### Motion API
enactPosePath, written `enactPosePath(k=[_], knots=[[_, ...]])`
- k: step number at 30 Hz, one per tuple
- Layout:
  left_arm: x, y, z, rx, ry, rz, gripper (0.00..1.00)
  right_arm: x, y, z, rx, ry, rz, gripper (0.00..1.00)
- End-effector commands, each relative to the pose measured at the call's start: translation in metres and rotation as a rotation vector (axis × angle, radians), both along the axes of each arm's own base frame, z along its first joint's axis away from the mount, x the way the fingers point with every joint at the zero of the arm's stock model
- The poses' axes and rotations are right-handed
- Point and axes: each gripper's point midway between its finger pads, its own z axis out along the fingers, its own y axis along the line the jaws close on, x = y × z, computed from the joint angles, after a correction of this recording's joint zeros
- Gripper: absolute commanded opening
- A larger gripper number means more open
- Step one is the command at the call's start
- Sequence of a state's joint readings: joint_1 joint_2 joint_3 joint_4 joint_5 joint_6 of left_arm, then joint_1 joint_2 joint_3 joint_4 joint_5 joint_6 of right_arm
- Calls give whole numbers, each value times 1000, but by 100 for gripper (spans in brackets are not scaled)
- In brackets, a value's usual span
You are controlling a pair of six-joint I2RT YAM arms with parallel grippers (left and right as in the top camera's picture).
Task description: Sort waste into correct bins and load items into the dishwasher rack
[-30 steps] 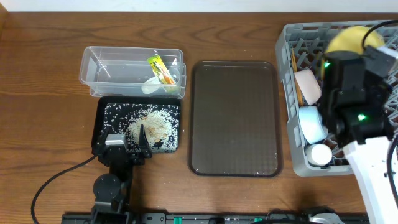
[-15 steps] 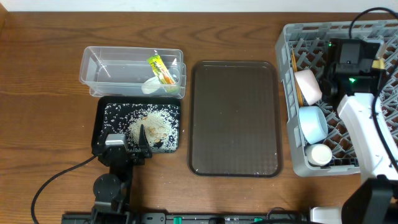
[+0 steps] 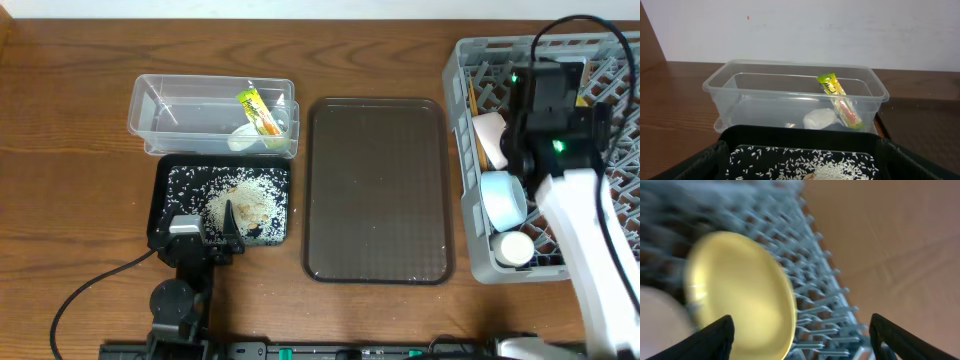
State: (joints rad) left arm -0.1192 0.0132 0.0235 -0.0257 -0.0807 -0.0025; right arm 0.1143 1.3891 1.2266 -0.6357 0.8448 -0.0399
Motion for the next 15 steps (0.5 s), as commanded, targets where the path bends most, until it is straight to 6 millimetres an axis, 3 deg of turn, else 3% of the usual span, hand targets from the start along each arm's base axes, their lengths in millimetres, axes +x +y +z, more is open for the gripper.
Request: enactPosePath(k=[1,3,4,7,12,15], knots=[[-1,3,-18,14,55,16,95,-14,56,36,203,-140,225,86],[-1,3,-18,14,55,16,94,-28,92,51,300,-172,384,89],[-1,3,-18,14,55,16,95,-37,109,58,343,-188,460,99],[-1,3,-18,14,55,16,94,-67,150,81,457,-231,670,99],[-1,3,-18,14,55,16,95,-116,192,105,613,-258,943,99],[-1,3,-18,14,55,16,94,-141,207,117,684,-271,1067,99]])
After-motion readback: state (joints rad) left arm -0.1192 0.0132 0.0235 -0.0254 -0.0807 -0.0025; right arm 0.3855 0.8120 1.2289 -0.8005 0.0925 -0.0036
